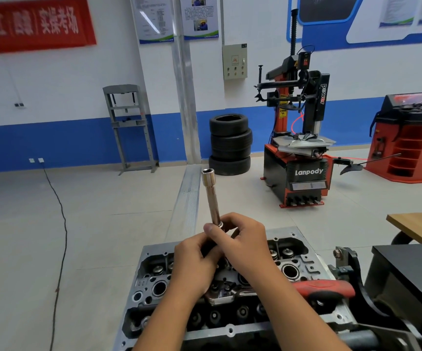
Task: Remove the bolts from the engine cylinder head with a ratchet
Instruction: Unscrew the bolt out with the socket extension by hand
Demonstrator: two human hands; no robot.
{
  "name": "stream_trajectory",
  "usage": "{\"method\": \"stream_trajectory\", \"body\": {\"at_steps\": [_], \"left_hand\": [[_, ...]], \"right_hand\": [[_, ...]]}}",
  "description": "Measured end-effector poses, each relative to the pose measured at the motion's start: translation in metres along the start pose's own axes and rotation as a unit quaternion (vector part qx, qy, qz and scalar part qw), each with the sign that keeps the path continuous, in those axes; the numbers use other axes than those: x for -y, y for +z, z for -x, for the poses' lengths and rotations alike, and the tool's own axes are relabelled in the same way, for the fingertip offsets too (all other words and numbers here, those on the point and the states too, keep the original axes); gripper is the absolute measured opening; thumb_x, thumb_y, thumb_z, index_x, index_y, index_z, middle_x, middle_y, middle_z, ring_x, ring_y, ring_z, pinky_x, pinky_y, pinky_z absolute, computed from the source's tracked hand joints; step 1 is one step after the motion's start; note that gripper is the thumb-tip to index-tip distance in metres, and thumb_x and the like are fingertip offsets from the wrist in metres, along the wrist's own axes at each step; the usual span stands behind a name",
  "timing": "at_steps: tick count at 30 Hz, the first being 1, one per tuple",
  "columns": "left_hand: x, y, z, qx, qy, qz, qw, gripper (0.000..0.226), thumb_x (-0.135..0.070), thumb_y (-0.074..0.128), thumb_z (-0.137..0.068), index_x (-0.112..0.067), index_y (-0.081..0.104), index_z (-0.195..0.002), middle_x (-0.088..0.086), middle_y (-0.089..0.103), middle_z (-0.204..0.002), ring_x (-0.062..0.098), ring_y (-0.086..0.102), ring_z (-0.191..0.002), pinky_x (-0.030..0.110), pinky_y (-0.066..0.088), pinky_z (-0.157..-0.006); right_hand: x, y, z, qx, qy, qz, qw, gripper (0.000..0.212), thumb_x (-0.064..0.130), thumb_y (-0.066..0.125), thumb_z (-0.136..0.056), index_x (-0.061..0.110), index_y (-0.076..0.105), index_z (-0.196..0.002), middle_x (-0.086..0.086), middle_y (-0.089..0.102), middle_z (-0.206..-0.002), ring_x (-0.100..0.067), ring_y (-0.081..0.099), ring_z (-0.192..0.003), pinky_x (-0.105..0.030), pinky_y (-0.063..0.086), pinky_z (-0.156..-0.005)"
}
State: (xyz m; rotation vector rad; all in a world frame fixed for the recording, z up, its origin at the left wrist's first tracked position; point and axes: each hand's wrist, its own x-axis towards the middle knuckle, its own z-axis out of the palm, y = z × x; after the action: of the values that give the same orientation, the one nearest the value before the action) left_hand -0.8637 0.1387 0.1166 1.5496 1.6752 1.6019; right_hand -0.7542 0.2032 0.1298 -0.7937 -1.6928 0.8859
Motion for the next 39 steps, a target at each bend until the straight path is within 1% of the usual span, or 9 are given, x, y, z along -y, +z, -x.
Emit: {"method": "stream_trajectory", "body": {"at_steps": [3,11,16,20,25,27,30,34,39], "left_hand": [[0.002,0.001,-0.001,-0.013,0.005,0.006,1.0,0.061,-0.005,0.069,-0.095,-0.066,0.072,-0.098,-0.026,0.078,-0.096,-0.007,0.073,-0.094,0.009,0.054,-0.074],[0.002,0.001,-0.001,-0.041,0.036,0.023,0.998,0.055,-0.008,0.068,-0.097,-0.062,0.073,-0.097,-0.017,0.078,-0.08,0.001,0.072,-0.071,0.012,0.051,-0.059],[0.004,0.0,0.0,-0.036,0.045,0.023,0.998,0.049,-0.007,0.068,-0.098,-0.055,0.076,-0.089,-0.016,0.075,-0.073,-0.003,0.068,-0.063,0.009,0.046,-0.054],[0.003,-0.001,0.0,-0.028,0.032,0.031,0.999,0.042,-0.009,0.068,-0.098,-0.051,0.077,-0.097,-0.013,0.078,-0.079,0.002,0.072,-0.069,0.015,0.052,-0.058],[0.0,-0.003,0.0,-0.004,0.02,0.037,0.999,0.06,-0.006,0.074,-0.092,-0.065,0.072,-0.098,-0.021,0.079,-0.094,-0.001,0.075,-0.09,0.014,0.057,-0.072],[-0.001,-0.003,0.0,0.0,0.018,0.038,0.999,0.062,-0.006,0.077,-0.09,-0.067,0.07,-0.098,-0.023,0.078,-0.096,-0.004,0.074,-0.092,0.012,0.056,-0.074],[-0.001,-0.004,0.0,0.005,0.013,0.047,0.999,0.062,-0.006,0.079,-0.089,-0.067,0.07,-0.1,-0.02,0.079,-0.097,-0.001,0.074,-0.093,0.016,0.059,-0.075],[-0.001,-0.003,-0.001,0.018,-0.007,0.036,0.999,0.062,-0.008,0.082,-0.085,-0.067,0.067,-0.101,-0.015,0.078,-0.094,0.003,0.075,-0.088,0.023,0.062,-0.074],[0.002,-0.002,-0.002,0.049,-0.045,-0.007,0.998,0.032,-0.009,0.085,-0.083,-0.035,0.077,-0.101,-0.013,0.079,-0.091,0.004,0.076,-0.085,0.028,0.063,-0.077]], "right_hand": [[0.0,0.0,0.001,0.006,-0.013,0.027,1.0,0.027,0.058,0.072,-0.07,0.033,0.074,-0.08,0.02,0.071,-0.083,0.002,0.061,-0.065,-0.012,0.041,-0.063],[0.004,0.002,0.003,0.003,-0.04,0.121,0.992,0.029,0.054,0.067,-0.089,0.026,0.068,-0.083,0.012,0.067,-0.075,-0.007,0.061,-0.074,-0.032,0.05,-0.067],[0.006,0.002,0.006,0.005,-0.039,0.139,0.99,0.027,0.049,0.068,-0.093,0.023,0.068,-0.085,0.008,0.067,-0.076,-0.009,0.061,-0.074,-0.037,0.052,-0.069],[0.006,0.002,0.003,0.014,-0.043,0.131,0.99,0.026,0.045,0.069,-0.094,0.021,0.07,-0.085,0.006,0.066,-0.076,-0.011,0.06,-0.073,-0.04,0.052,-0.07],[0.005,0.0,-0.001,0.026,-0.048,0.116,0.992,0.025,0.041,0.069,-0.093,0.018,0.071,-0.084,0.006,0.067,-0.076,-0.013,0.062,-0.077,-0.042,0.053,-0.074],[0.004,0.0,-0.004,0.031,-0.047,0.118,0.991,0.025,0.04,0.069,-0.093,0.017,0.07,-0.083,0.005,0.067,-0.076,-0.013,0.062,-0.078,-0.041,0.053,-0.074],[0.004,0.0,-0.006,0.028,-0.049,0.111,0.992,0.025,0.039,0.07,-0.093,0.018,0.068,-0.08,0.005,0.066,-0.073,-0.01,0.062,-0.075,-0.037,0.053,-0.071],[0.004,-0.002,-0.008,0.021,-0.054,0.098,0.993,0.022,0.038,0.071,-0.092,0.025,0.067,-0.075,0.011,0.063,-0.068,-0.004,0.06,-0.072,-0.015,0.042,-0.061],[0.006,-0.002,-0.008,0.009,-0.053,0.078,0.995,0.027,0.038,0.072,-0.09,0.026,0.062,-0.068,0.015,0.061,-0.065,-0.004,0.057,-0.066,-0.013,0.038,-0.059]]}}
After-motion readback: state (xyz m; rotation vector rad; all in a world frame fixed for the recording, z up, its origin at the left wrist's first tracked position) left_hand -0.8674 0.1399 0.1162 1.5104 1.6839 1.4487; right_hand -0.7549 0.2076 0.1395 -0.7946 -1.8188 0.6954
